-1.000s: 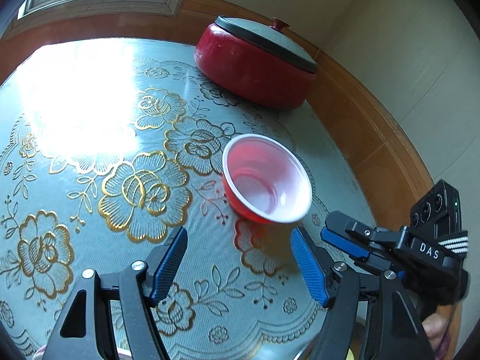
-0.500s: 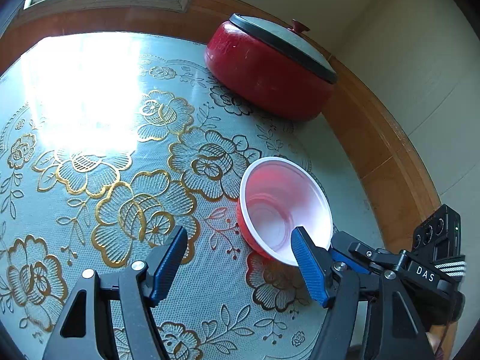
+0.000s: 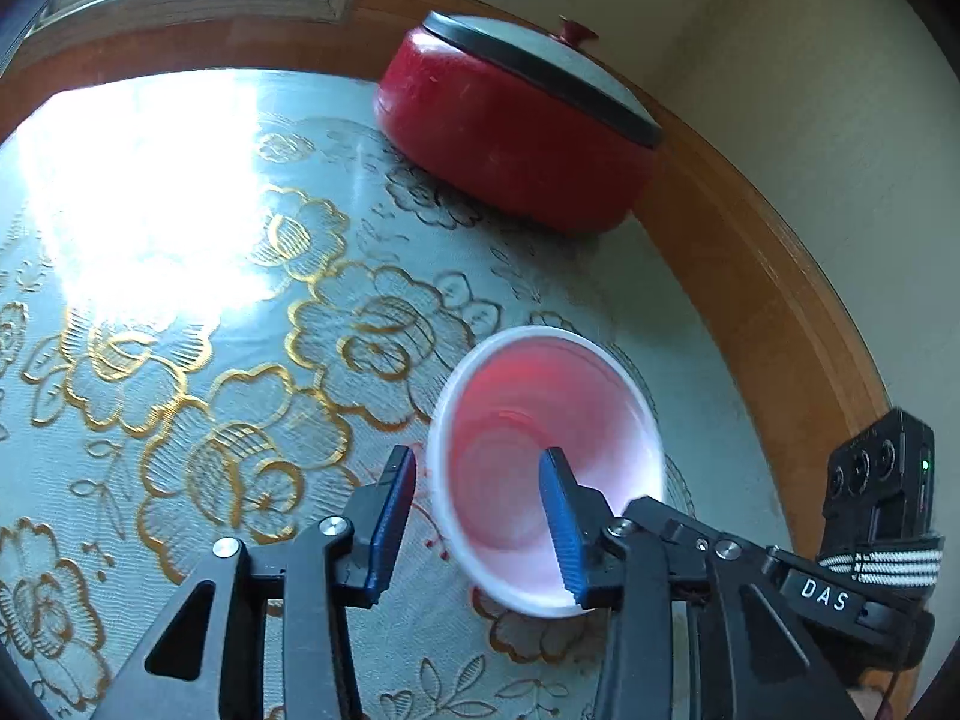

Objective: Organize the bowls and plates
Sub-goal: 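Grasp the rim of the red plastic cup with the right tool, then lift the red cup with the right tool and carry it over the steel bowl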

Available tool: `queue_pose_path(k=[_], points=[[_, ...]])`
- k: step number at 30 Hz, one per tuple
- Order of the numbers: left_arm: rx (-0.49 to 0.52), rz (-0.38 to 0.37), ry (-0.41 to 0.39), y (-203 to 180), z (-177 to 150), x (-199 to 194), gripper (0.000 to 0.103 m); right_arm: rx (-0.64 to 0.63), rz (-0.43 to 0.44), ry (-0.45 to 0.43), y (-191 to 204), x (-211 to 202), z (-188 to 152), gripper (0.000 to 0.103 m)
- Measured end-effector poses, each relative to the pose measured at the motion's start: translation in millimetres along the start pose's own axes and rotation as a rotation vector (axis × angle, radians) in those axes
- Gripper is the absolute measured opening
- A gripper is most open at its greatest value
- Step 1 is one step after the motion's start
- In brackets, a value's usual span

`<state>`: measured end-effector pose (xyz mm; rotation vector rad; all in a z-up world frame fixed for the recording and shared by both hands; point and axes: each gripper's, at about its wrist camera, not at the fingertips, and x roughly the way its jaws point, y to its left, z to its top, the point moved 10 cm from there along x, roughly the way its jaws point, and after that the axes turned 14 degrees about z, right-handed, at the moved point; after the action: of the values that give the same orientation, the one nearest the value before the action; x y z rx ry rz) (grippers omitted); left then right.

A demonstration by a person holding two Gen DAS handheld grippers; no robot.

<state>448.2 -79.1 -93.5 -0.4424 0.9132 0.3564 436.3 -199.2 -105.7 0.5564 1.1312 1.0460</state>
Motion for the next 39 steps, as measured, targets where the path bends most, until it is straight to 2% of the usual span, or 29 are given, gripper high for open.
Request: queue_pose_path(k=[9,22,39], points=[[0.060,0.009,-0.047,-11,-20,-28,0.042,0.022,0.033,0.001,2,-17,-12,0.011],[0.131,0.039,-0.112,-26,-44,-60,0.042,0.021,0.030,-0.006,2,-33,-33,0.011],[0.145,0.011,-0.148,-34,-68,-93,0.042,-0.002,0.047,-0.038,14,-62,-50,0.011]])
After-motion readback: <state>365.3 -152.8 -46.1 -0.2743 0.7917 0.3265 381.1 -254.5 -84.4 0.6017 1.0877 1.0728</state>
